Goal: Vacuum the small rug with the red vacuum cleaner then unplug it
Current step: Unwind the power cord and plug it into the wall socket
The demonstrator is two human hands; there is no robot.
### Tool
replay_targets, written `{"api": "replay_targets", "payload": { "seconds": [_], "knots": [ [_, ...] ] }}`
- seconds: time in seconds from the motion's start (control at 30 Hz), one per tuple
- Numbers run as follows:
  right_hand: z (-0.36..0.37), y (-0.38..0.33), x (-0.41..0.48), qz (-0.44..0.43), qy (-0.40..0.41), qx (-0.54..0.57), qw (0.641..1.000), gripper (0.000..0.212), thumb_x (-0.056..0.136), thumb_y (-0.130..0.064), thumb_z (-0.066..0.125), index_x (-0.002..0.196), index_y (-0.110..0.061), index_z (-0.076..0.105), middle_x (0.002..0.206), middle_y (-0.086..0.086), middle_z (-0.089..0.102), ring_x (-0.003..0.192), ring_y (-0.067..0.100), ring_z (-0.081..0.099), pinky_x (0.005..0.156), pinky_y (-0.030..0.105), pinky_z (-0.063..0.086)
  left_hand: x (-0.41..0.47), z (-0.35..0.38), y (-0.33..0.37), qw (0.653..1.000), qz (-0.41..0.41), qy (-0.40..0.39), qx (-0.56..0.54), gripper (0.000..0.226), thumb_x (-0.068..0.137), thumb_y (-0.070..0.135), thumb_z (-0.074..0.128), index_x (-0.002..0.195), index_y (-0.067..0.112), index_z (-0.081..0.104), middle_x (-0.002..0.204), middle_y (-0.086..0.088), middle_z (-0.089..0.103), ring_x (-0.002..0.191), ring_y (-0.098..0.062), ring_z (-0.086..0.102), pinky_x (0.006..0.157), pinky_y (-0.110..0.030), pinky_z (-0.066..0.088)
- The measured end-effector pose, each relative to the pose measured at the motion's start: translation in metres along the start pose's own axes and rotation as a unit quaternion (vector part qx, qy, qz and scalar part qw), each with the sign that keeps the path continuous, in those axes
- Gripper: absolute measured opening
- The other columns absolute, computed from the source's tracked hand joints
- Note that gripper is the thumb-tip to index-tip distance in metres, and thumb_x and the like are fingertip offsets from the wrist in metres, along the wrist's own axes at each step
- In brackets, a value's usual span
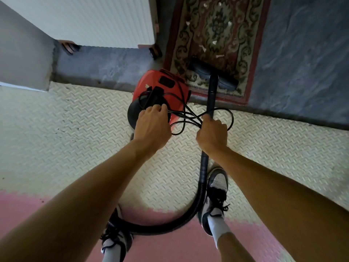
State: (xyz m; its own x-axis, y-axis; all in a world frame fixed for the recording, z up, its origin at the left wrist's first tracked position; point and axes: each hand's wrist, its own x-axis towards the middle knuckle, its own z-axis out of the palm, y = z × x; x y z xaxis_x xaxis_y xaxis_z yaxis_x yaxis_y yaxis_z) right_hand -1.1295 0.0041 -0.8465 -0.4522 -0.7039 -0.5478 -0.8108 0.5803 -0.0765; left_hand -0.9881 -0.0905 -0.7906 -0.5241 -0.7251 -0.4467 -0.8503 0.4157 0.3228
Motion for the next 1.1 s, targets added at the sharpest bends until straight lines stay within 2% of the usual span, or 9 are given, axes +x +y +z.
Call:
{"api": "replay_targets", "payload": {
  "seconds": [0.17,0.27,0.37,0.47,0.6,0.7,0.8,0.93,1.1],
  "knots": [
    [0.005,-0.02,0.01,0.057,-0.057,0.081,0.993,0.042,0.091,-0.025,0.053,0.124,-0.001,0.044,0.108,0.015,0.066,0.099,0.034,0.063,0.077,0.035,0.043,-0.007,0.01,-0.014,0.999,0.001,0.025,-0.027,0.029,0.082,0.007,0.047,0.111,0.005,0.053,0.102,-0.012,0.062,0.096,-0.03,0.056,0.088,-0.041,0.045],
    [0.004,-0.04,0.014,0.05,0.003,0.111,0.993,0.045,0.086,-0.025,0.056,0.123,-0.003,0.043,0.115,0.015,0.061,0.102,0.033,0.061,0.082,0.041,0.049,-0.009,0.014,-0.018,0.999,0.003,0.04,-0.038,0.029,0.083,0.008,0.046,0.111,0.007,0.054,0.101,-0.011,0.062,0.096,-0.028,0.056,0.09,-0.041,0.046],
    [0.0,-0.058,0.025,-0.018,0.051,0.158,0.986,0.033,0.086,-0.02,0.051,0.116,-0.006,0.051,0.121,0.012,0.055,0.114,0.029,0.049,0.093,0.039,0.043,-0.009,0.015,-0.021,0.998,0.0,0.05,-0.047,0.026,0.083,0.01,0.043,0.106,0.007,0.056,0.099,-0.01,0.062,0.095,-0.027,0.057,0.089,-0.04,0.046],
    [0.0,-0.072,0.04,-0.025,-0.036,0.27,0.962,0.031,0.09,-0.019,0.044,0.118,-0.007,0.049,0.128,0.009,0.049,0.111,0.027,0.052,0.084,0.035,0.041,-0.009,0.016,-0.023,0.996,0.009,0.065,-0.06,0.029,0.085,0.012,0.041,0.108,0.008,0.057,0.1,-0.009,0.063,0.095,-0.025,0.057,0.088,-0.038,0.047],
    [0.004,-0.07,0.04,-0.051,-0.078,0.216,0.972,0.05,0.095,-0.047,0.037,0.136,-0.017,0.042,0.14,0.008,0.035,0.112,0.029,0.052,0.093,0.043,0.044,-0.009,0.015,-0.025,0.993,0.028,0.083,-0.078,0.037,0.086,0.018,0.038,0.115,0.009,0.058,0.106,-0.009,0.064,0.101,-0.026,0.058,0.092,-0.04,0.048],
    [0.005,-0.067,0.036,-0.059,-0.064,0.21,0.974,0.06,0.093,-0.064,0.029,0.127,-0.021,0.055,0.131,0.005,0.045,0.111,0.027,0.053,0.102,0.046,0.038,-0.011,0.017,-0.027,0.991,0.012,0.095,-0.09,0.037,0.085,0.012,0.041,0.118,0.01,0.058,0.105,-0.009,0.065,0.099,-0.025,0.059,0.09,-0.04,0.049],
    [0.009,-0.077,0.041,0.004,-0.033,0.272,0.962,0.064,0.096,-0.059,0.019,0.102,-0.016,0.065,0.11,0.01,0.06,0.098,0.03,0.059,0.096,0.051,0.041,-0.013,0.019,-0.027,0.991,-0.013,0.096,-0.09,0.029,0.085,0.007,0.047,0.111,0.005,0.06,0.103,-0.011,0.066,0.095,-0.027,0.06,0.087,-0.039,0.05],
    [0.009,-0.088,0.048,0.014,-0.045,0.264,0.963,0.033,0.091,-0.042,0.043,0.104,-0.017,0.06,0.105,0.009,0.065,0.096,0.031,0.06,0.09,0.047,0.045,-0.011,0.017,-0.03,0.991,0.0,0.1,-0.088,0.03,0.083,0.006,0.044,0.107,0.007,0.062,0.099,-0.009,0.066,0.09,-0.025,0.06,0.086,-0.041,0.05],
    [0.012,-0.081,0.045,-0.044,-0.064,0.201,0.977,0.032,0.091,-0.045,0.052,0.109,-0.018,0.053,0.112,0.005,0.06,0.104,0.029,0.056,0.09,0.045,0.041,-0.013,0.015,-0.029,0.988,-0.004,0.117,-0.097,0.029,0.083,0.002,0.045,0.105,0.007,0.063,0.098,-0.009,0.068,0.09,-0.025,0.061,0.084,-0.043,0.051]
  ]
}}
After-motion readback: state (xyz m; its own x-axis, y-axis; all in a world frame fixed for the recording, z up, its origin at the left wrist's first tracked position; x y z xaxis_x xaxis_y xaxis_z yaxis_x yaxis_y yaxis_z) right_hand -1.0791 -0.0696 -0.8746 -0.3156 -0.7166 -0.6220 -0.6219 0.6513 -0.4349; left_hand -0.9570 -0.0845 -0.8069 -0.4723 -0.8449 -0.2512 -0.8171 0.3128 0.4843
